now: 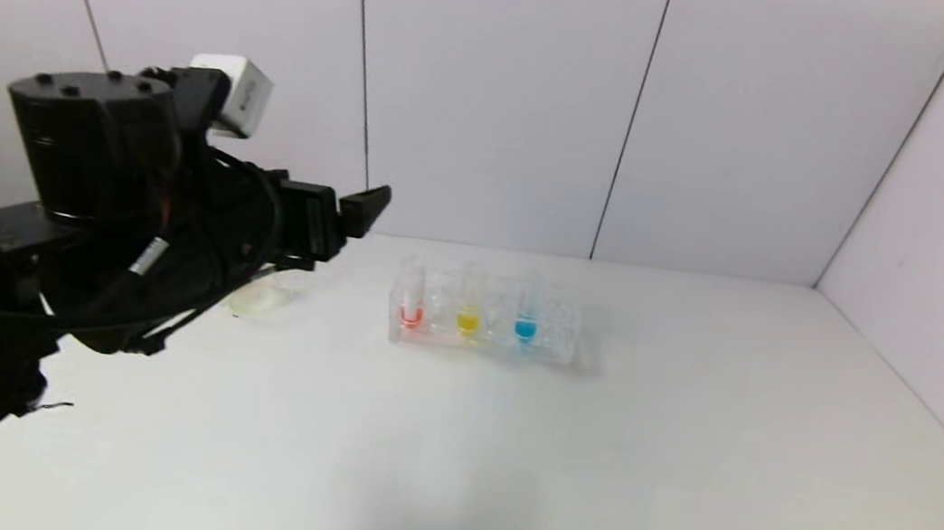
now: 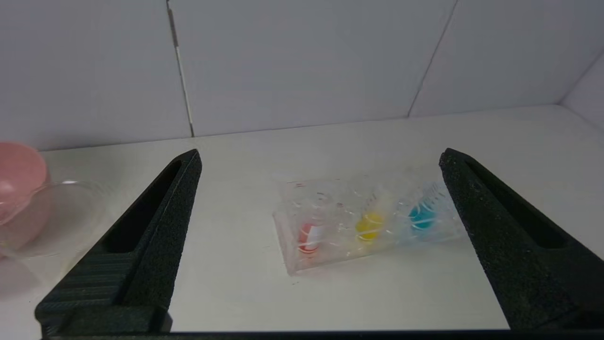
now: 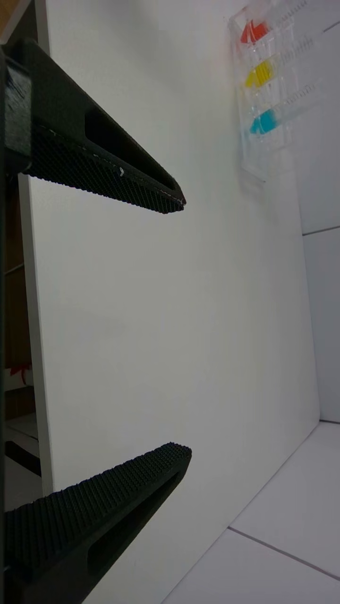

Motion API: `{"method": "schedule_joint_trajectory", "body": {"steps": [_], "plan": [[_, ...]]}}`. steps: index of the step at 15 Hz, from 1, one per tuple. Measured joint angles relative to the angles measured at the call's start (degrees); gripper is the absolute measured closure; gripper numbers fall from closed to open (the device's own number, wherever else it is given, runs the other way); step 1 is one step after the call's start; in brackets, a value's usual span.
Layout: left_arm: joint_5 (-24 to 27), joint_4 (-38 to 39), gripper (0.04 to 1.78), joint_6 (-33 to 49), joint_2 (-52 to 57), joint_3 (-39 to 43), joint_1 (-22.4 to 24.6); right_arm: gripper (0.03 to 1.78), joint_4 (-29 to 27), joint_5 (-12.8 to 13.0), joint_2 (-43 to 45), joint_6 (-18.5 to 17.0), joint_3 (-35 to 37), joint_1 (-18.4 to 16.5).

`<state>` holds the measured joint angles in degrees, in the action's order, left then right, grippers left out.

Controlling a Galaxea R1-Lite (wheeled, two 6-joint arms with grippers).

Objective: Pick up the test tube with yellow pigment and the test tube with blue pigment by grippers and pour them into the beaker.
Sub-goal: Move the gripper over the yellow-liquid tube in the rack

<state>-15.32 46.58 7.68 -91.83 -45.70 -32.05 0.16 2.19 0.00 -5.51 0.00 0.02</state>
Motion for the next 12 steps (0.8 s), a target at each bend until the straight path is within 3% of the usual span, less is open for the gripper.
{"method": "schedule_joint_trajectory", "body": {"steps": [3,5,12], "plan": [[-8.8,3.6,0.06,3.6,-4.9,-0.3,-7.6,0.04,0.0,0.0,0.0,0.0,0.0,0.0],[-13.6,7.0,0.06,4.3,-8.4,-0.2,-10.3,0.04,0.0,0.0,0.0,0.0,0.0,0.0],[-18.8,19.9,0.06,4.1,-22.3,-0.5,-14.6,0.04,0.0,0.0,0.0,0.0,0.0,0.0]]}}
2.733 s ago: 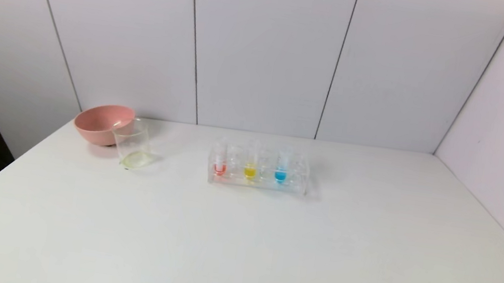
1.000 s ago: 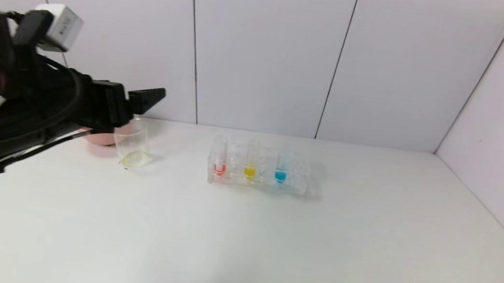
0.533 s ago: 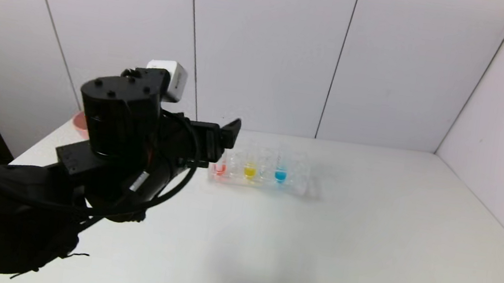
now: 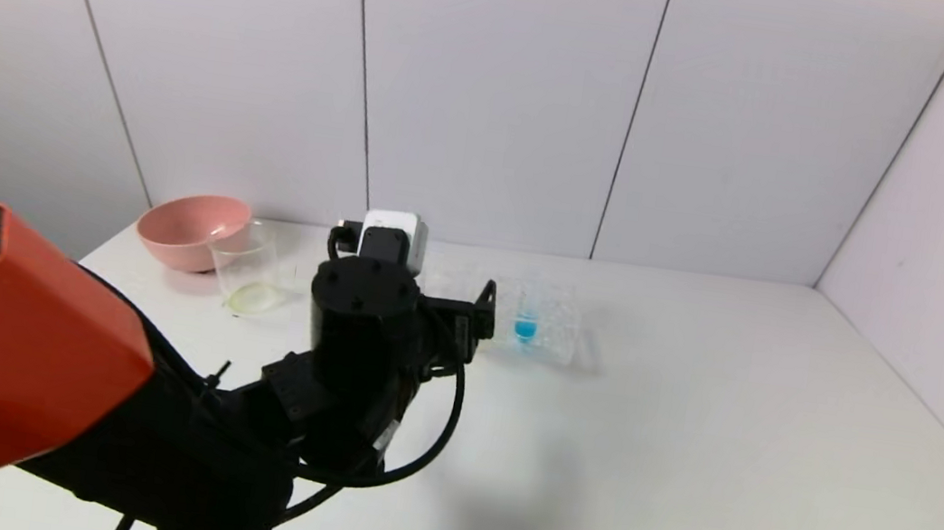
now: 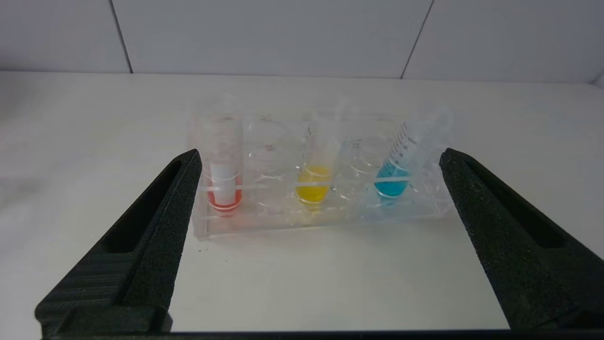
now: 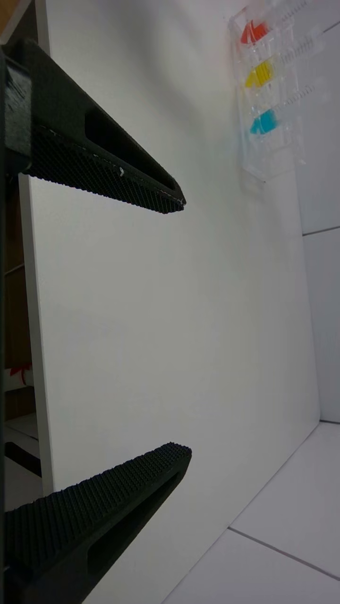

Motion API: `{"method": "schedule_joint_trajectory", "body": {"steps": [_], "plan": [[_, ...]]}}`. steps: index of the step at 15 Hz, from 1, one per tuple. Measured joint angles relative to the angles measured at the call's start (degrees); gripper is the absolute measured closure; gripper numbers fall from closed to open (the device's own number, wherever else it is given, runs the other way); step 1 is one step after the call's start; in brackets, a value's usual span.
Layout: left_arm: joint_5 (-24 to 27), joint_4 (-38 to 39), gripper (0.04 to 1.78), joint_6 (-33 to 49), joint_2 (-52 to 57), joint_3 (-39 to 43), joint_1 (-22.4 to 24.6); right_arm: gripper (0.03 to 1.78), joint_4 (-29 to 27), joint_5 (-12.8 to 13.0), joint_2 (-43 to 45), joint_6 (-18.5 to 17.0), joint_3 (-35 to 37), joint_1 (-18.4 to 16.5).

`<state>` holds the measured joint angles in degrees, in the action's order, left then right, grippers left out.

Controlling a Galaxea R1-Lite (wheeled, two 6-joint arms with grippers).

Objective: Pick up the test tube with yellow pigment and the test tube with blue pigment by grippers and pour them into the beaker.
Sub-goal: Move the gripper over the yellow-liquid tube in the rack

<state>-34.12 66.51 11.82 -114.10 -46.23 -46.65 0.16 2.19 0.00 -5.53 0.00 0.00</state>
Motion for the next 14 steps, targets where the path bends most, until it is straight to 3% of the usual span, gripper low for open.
{"method": "schedule_joint_trajectory", "body": {"steps": [5,14], "plan": [[-0.1,3.4,0.06,-0.3,-8.4,-2.6,-0.1,0.04,0.0,0.0,0.0,0.0,0.0,0.0],[0.9,0.1,0.06,-2.6,-15.9,-14.3,4.4,0.04,0.0,0.0,0.0,0.0,0.0,0.0]]}}
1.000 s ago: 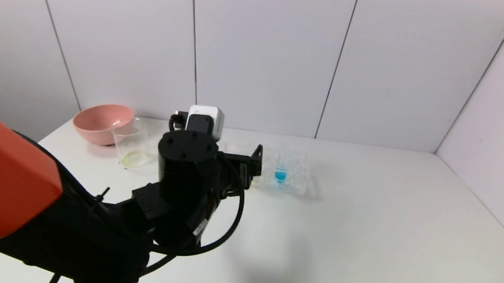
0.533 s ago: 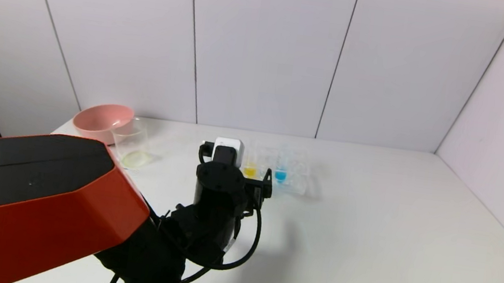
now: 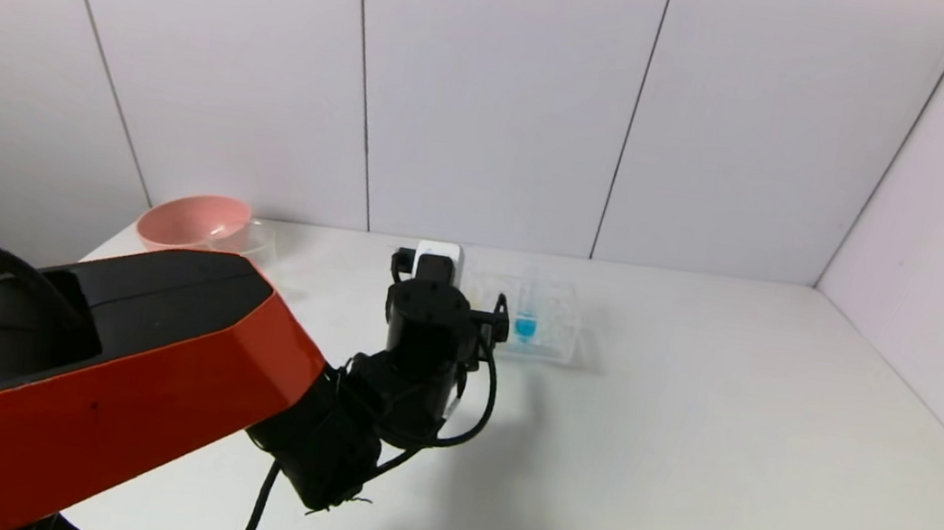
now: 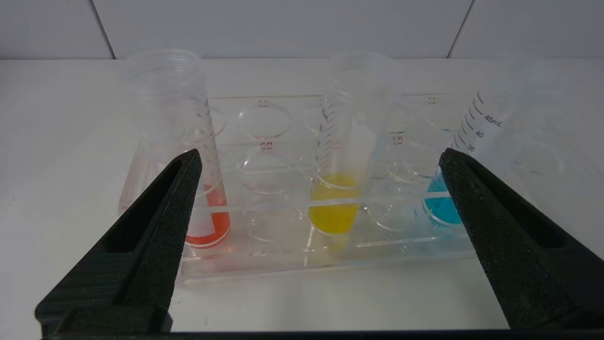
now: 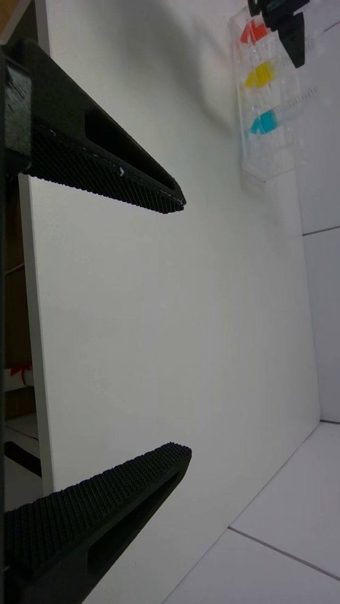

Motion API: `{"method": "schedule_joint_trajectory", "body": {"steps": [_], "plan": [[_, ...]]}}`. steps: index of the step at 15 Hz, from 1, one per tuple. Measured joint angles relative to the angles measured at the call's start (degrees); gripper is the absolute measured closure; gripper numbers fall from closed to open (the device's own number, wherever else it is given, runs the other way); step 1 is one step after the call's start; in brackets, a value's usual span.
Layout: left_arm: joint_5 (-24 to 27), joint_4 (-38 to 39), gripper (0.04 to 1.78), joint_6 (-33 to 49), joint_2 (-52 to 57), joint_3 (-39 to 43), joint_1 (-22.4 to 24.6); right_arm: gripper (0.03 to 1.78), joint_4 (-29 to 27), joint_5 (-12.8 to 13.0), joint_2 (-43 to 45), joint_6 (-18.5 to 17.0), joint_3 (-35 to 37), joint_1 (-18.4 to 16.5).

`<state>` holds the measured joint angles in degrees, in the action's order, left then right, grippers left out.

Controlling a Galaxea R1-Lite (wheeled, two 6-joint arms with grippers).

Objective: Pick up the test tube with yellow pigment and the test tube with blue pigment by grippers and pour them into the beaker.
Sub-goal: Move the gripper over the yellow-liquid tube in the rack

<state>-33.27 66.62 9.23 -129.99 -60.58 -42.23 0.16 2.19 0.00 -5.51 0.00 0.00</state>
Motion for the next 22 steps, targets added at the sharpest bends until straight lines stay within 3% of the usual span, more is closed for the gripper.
{"method": "schedule_joint_trajectory", "body": {"steps": [5,22], "plan": [[0.3,-1.4,0.06,-0.5,-3.2,-4.9,1.5,0.04,0.0,0.0,0.0,0.0,0.0,0.0],[0.2,-1.7,0.11,-2.1,-4.9,-8.5,4.2,0.04,0.0,0.0,0.0,0.0,0.0,0.0]]}}
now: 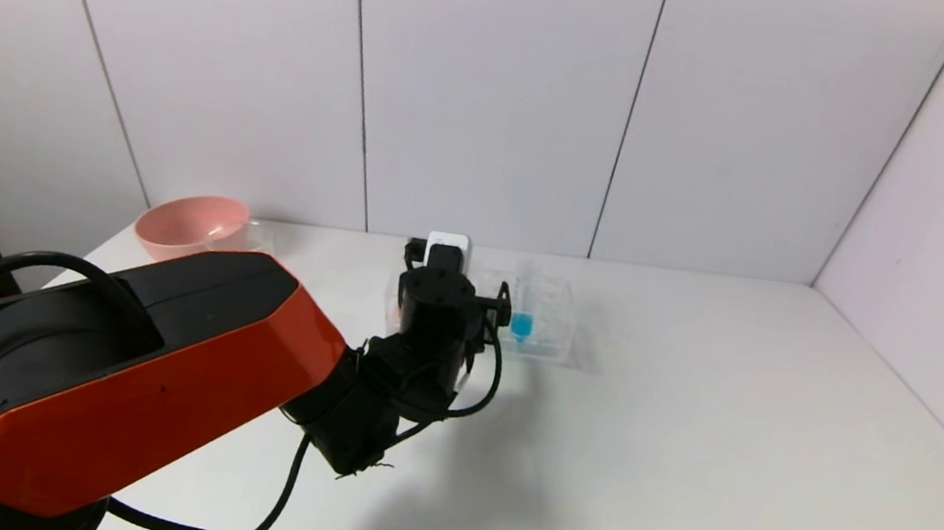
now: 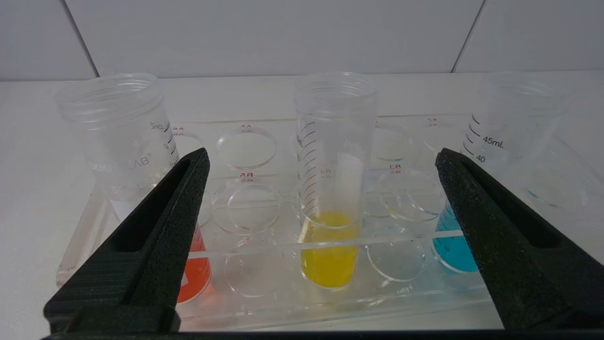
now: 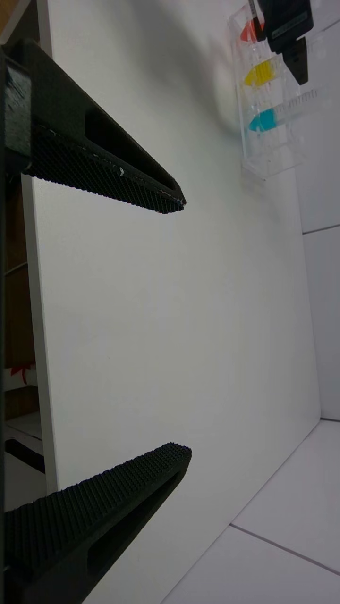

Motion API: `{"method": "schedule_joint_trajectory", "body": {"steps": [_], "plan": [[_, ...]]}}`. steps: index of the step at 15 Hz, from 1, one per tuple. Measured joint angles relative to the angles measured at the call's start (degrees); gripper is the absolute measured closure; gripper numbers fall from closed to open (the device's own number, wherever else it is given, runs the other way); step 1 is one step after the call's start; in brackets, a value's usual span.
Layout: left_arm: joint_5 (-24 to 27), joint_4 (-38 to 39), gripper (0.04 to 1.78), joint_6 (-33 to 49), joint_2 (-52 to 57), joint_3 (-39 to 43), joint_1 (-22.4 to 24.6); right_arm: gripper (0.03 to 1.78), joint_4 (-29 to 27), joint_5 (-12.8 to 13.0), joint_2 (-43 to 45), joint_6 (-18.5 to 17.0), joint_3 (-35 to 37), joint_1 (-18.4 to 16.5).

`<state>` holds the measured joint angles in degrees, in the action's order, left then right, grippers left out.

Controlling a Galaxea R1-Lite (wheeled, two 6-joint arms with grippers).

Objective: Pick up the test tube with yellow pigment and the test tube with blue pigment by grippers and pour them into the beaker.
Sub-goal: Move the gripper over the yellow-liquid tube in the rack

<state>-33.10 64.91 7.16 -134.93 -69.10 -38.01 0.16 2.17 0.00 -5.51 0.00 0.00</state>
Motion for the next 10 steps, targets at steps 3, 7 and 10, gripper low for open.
{"method": "schedule_joint_trajectory", "body": {"steps": [3,7,10], "plan": [[0.0,-1.1,0.12,0.0,-0.1,-1.0,0.3,0.04,0.0,0.0,0.0,0.0,0.0,0.0],[0.6,-4.2,0.13,0.0,-1.2,-4.7,0.9,0.04,0.0,0.0,0.0,0.0,0.0,0.0],[0.8,-6.3,0.14,0.0,-2.6,-8.0,1.4,0.04,0.0,0.0,0.0,0.0,0.0,0.0]]}}
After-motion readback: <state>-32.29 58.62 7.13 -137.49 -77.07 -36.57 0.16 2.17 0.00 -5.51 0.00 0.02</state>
